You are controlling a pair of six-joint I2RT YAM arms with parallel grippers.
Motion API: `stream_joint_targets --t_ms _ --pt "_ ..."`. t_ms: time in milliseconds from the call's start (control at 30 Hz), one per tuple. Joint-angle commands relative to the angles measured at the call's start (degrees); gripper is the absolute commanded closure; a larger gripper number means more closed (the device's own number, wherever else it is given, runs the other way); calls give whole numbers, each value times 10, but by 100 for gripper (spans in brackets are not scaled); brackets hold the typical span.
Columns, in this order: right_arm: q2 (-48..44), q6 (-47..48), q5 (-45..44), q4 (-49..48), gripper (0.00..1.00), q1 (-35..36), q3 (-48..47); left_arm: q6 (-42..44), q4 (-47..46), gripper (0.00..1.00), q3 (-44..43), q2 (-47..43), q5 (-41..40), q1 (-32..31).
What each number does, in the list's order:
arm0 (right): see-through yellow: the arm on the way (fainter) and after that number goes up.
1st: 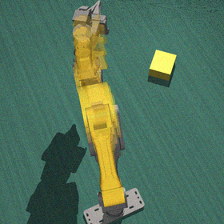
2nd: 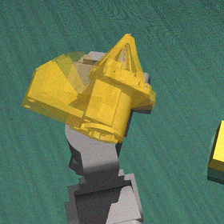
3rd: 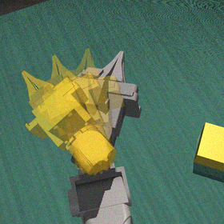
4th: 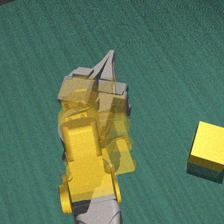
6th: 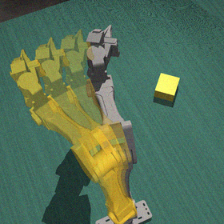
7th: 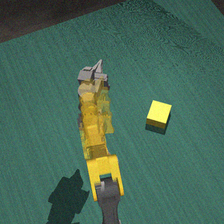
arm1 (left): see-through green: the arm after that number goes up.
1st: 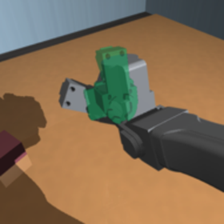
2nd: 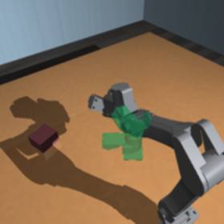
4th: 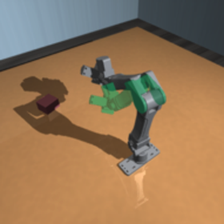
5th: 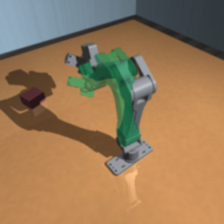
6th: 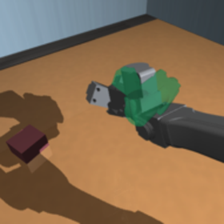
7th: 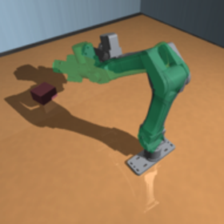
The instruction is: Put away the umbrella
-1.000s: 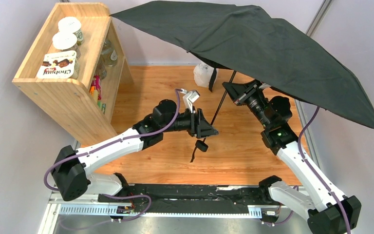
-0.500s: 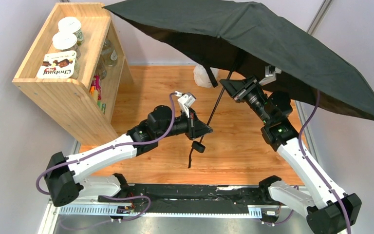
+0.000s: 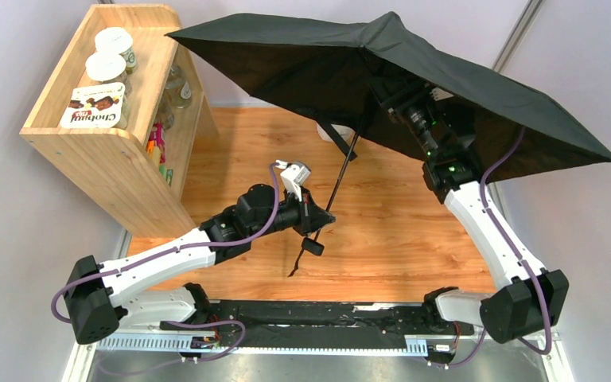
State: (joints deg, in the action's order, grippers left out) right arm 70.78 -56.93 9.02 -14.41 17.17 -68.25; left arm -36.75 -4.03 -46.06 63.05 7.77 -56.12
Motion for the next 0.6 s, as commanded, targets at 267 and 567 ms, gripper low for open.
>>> stream_joint_targets --t_ms 267,567 --pt "29 76 -45 178 46 4 -112 28 -43 100 -10 -30 -28 -12" --pt "-8 122 -123 254 34 5 -91 26 -43 100 -12 -22 -40 -11"
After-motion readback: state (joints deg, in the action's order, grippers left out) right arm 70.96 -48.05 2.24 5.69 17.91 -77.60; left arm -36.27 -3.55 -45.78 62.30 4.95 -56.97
